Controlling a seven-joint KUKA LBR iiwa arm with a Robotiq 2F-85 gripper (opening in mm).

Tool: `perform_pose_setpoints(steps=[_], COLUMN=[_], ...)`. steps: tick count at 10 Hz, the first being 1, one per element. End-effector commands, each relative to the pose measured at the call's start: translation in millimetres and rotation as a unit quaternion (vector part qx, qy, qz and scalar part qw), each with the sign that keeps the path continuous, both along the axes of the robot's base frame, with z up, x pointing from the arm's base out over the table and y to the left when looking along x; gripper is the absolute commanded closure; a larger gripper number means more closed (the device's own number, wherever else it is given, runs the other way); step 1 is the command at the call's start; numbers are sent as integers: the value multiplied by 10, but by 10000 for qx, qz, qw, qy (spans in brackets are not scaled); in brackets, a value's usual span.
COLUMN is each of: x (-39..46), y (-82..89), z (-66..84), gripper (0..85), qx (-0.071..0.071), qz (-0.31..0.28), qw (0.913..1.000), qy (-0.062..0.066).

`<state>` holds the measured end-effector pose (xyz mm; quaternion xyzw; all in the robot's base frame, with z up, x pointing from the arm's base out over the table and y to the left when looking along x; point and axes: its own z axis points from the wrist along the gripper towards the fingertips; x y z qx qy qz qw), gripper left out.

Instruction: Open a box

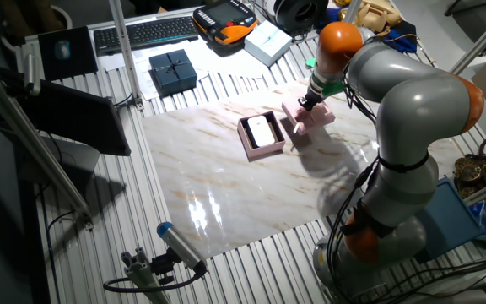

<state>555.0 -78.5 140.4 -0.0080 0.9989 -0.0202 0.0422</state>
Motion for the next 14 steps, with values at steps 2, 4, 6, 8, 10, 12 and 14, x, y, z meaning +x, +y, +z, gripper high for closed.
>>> perform_pose_setpoints(steps=[2, 4, 6, 8, 10, 12, 14], x=[31, 55, 50, 22, -23, -45, -55], y=[-27, -72, -91, -127, -117, -103, -121], z=[-79, -152, -205, -282, -372, -407, -453], gripper=[850, 850, 850, 850, 850, 850, 850], qx=[20, 43, 49, 79, 100, 125, 155], qz=[-137, -137, -130, -123, -175, -206, -206], qw=[9999, 9999, 9999, 9999, 9998, 9997, 9997], qy=[-6, -13, 18, 19, -14, 1, 17])
